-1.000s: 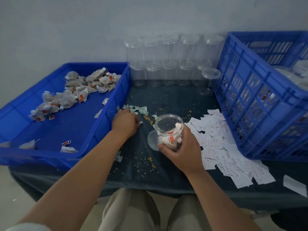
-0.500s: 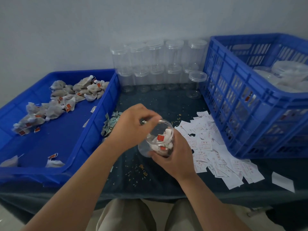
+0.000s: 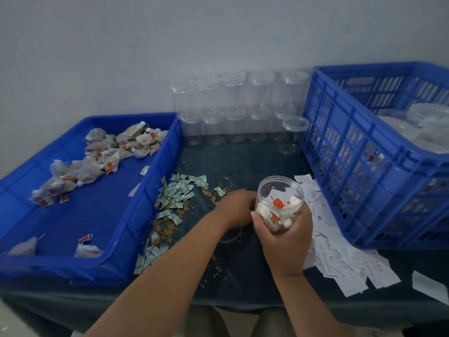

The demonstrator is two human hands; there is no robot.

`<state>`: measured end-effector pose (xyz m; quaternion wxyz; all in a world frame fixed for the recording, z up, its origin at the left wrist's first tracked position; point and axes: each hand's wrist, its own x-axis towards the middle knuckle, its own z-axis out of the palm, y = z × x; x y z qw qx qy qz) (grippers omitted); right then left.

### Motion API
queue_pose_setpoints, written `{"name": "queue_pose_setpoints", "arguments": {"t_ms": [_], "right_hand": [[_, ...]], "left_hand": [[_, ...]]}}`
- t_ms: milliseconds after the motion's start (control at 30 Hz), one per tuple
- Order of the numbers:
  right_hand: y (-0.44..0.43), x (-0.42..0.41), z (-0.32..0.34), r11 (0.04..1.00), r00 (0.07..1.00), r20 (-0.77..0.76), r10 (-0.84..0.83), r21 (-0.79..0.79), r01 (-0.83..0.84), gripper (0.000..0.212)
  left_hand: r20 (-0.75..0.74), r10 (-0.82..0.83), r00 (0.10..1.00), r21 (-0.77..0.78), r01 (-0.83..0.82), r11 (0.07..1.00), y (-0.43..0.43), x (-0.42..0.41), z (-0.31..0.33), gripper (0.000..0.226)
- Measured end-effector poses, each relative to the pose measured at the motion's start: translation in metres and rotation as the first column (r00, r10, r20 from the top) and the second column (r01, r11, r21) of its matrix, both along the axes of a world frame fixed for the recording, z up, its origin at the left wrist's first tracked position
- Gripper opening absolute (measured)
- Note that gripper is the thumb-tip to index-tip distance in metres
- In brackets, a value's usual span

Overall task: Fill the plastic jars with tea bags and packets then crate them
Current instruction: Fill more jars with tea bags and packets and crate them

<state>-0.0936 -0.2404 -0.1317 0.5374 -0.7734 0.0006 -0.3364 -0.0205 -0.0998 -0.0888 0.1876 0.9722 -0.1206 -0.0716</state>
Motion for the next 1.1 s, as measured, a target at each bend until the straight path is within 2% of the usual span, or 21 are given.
{"name": "queue_pose_setpoints", "arguments": {"t_ms": [133,200,300,367,433,600,733,867,1000,1100], "right_hand": [[0.002,-0.003,-0.001,0.998,0.998,0.048,0.029,-0.052,-0.026,0.099],[0.002,-0.002,-0.001,0.997,0.997,0.061,0.050,-0.065,-0.046,0.098],[0.002,-0.002,-0.001,0.997,0.996,0.042,0.073,-0.041,-0.071,0.098],[0.001,-0.001,-0.002,0.996,0.996,0.045,0.079,-0.044,-0.077,0.097],[0.002,-0.002,-0.002,0.995,0.995,0.045,0.087,-0.051,-0.085,0.096],[0.004,0.000,-0.003,0.992,0.994,0.025,0.111,-0.071,-0.109,0.095],[0.005,0.000,-0.004,0.990,0.992,0.006,0.123,-0.074,-0.123,0.096],[0.005,0.000,-0.004,0.987,0.991,-0.002,0.136,-0.086,-0.136,0.097],[0.005,0.000,-0.004,0.985,0.988,-0.042,0.149,-0.079,-0.152,0.096],[0.004,0.000,-0.003,0.981,0.984,-0.055,0.168,-0.084,-0.172,0.096]], "left_hand": [[-0.069,-0.001,0.998,0.018,0.002,1.000,0.001,0.008,-0.007,0.019],[-0.061,0.014,0.998,-0.028,-0.015,0.999,0.000,0.007,-0.007,0.024],[-0.061,0.022,0.998,-0.115,-0.029,0.993,0.000,0.008,-0.004,0.019],[-0.101,-0.004,0.995,-0.048,-0.001,0.999,0.000,0.012,-0.002,0.016],[-0.104,0.024,0.994,-0.032,-0.028,0.999,0.001,0.017,-0.004,0.028],[-0.045,0.188,0.981,-0.158,-0.193,0.969,0.008,0.016,-0.007,0.027],[-0.098,0.261,0.960,-0.245,-0.278,0.929,0.021,0.018,-0.003,0.036],[-0.159,0.295,0.942,-0.315,-0.332,0.889,0.028,0.014,0.006,0.023],[-0.046,0.414,0.909,-0.263,-0.411,0.873,0.038,0.013,0.014,0.023],[-0.042,0.467,0.884,-0.334,-0.452,0.827,0.050,0.017,0.024,0.027]]}}
